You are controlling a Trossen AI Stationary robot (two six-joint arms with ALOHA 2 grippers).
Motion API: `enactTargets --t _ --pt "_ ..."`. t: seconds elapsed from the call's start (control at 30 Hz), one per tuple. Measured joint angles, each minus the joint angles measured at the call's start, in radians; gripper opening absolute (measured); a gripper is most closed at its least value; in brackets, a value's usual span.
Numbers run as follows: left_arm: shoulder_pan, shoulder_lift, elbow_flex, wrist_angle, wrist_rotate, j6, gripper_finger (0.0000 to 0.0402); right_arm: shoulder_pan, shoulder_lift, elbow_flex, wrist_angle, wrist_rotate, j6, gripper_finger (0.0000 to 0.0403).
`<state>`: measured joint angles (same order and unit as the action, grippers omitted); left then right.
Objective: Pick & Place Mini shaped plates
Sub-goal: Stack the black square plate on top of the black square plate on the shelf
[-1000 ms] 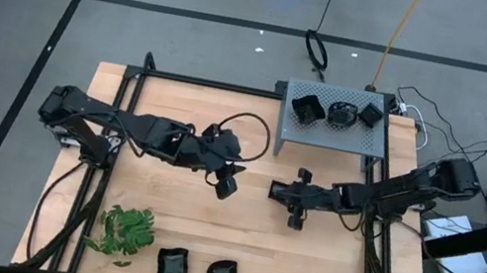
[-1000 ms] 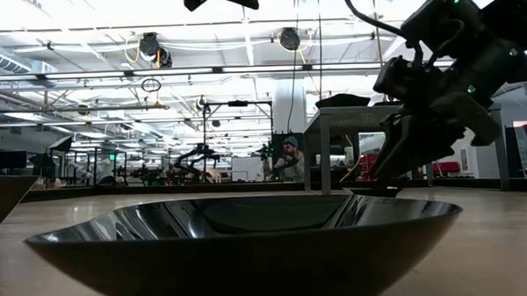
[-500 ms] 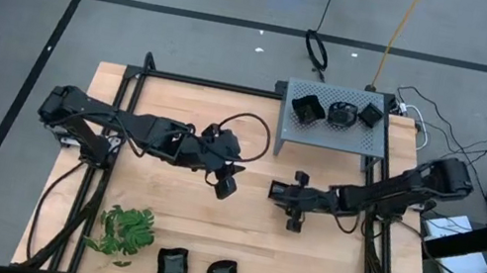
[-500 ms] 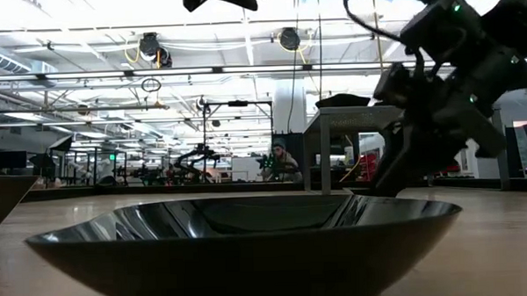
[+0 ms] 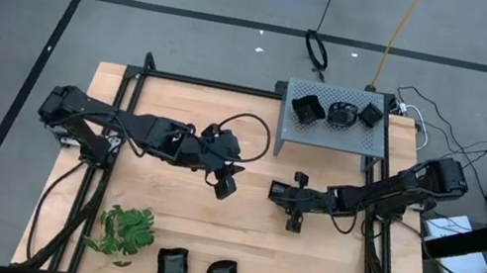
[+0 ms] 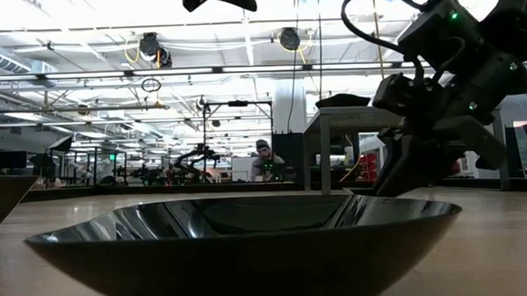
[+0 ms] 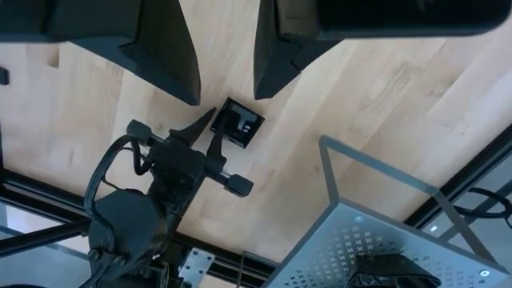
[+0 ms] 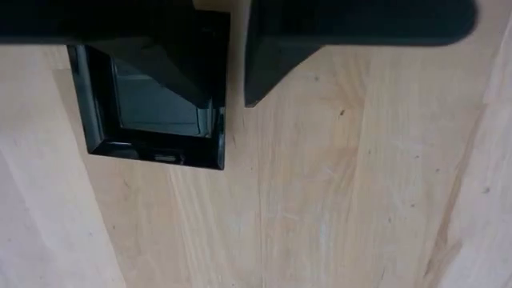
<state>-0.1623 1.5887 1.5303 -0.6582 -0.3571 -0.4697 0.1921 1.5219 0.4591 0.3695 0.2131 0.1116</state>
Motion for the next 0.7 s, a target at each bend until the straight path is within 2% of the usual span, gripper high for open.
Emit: enactTargets --t 0.17,0.37,0.53,0.7 --pt "0.0 0.0 0.0 0.002 0.0 -0.004 0.012 0.0 0.0 0.0 0.002 0.03 -0.002 0.001" --pt "0.0 0.0 0.0 0.002 0.0 -0.005 0.012 0.003 -0.034 0.0 0.017 0.022 0.014 0.0004" --pt "-0.002 0.0 0.0 0.002 0.0 -0.006 0.012 0.013 -0.161 0.001 0.021 0.018 0.018 0.0001" --pt "-0.004 0.0 0.0 0.002 0.0 0.0 0.012 0.019 -0.353 0.002 0.023 0.02 0.027 0.0001"
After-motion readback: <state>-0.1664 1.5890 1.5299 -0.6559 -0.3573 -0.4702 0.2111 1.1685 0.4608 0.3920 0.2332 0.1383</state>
